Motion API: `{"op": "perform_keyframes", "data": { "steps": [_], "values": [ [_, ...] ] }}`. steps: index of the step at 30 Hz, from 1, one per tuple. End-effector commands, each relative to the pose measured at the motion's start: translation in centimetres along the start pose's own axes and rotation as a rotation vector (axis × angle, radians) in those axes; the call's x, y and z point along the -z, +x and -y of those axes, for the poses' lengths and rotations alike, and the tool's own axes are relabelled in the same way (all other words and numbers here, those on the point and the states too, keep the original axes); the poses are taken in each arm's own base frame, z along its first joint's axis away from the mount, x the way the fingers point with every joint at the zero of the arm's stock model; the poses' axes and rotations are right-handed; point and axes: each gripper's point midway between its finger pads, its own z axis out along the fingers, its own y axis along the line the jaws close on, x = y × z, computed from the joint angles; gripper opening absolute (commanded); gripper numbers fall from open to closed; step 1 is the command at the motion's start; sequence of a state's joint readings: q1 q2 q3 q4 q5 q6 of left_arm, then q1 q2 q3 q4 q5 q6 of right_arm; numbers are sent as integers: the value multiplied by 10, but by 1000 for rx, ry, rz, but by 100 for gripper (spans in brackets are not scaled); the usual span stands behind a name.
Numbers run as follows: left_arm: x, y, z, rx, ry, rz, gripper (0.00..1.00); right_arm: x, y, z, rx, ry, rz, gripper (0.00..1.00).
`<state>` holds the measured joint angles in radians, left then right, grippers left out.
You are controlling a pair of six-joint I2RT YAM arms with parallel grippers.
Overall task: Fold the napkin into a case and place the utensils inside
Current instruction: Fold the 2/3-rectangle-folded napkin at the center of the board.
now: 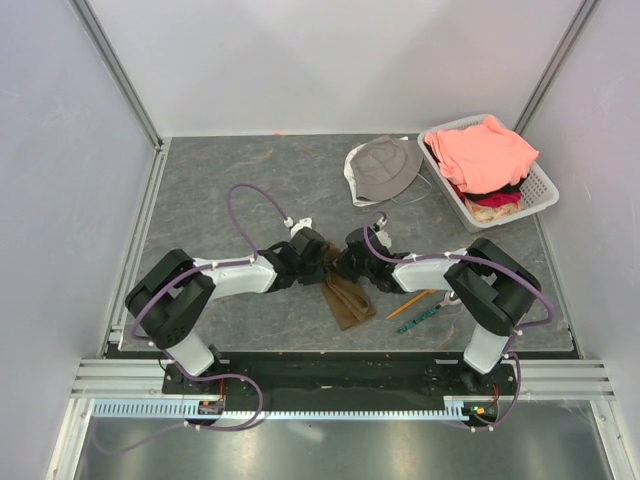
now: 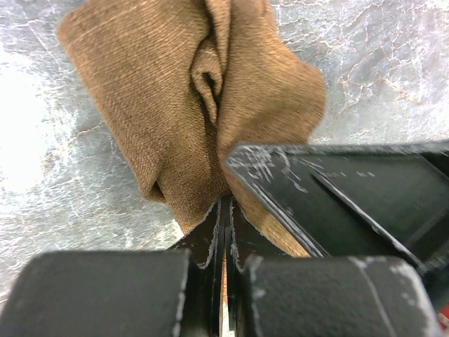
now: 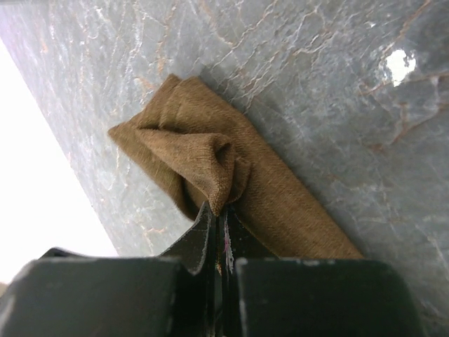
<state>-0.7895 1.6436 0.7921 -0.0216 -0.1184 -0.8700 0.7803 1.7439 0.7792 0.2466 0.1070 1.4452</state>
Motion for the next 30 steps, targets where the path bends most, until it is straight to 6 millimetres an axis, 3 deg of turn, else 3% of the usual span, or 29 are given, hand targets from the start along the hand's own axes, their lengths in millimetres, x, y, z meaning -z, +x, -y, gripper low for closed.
{"op": "perform_keyframes", "data": {
  "steps": [1,9,10,15,20,26,30],
  "values": [
    [12,4,-11,-88,-23,-16,3,-6,-2,1,16,0,28,0],
    [50,-21,1,-67,28,19,18,-7,-6,11,63,33,51,0],
    [52,-23,5,-65,39,21,25,-7,-6,10,63,30,51,0],
    [38,-15,14,-112,67,-47,33,-6,-4,3,57,15,35,0],
    [25,-18,21,-126,81,-41,40,-1,-1,-8,30,-2,11,0],
    [8,-17,15,-150,31,-61,39,4,4,-15,-1,-26,-18,0],
    [-1,-9,2,-120,-31,-85,30,7,7,-21,-16,-44,-40,1]
  ]
}}
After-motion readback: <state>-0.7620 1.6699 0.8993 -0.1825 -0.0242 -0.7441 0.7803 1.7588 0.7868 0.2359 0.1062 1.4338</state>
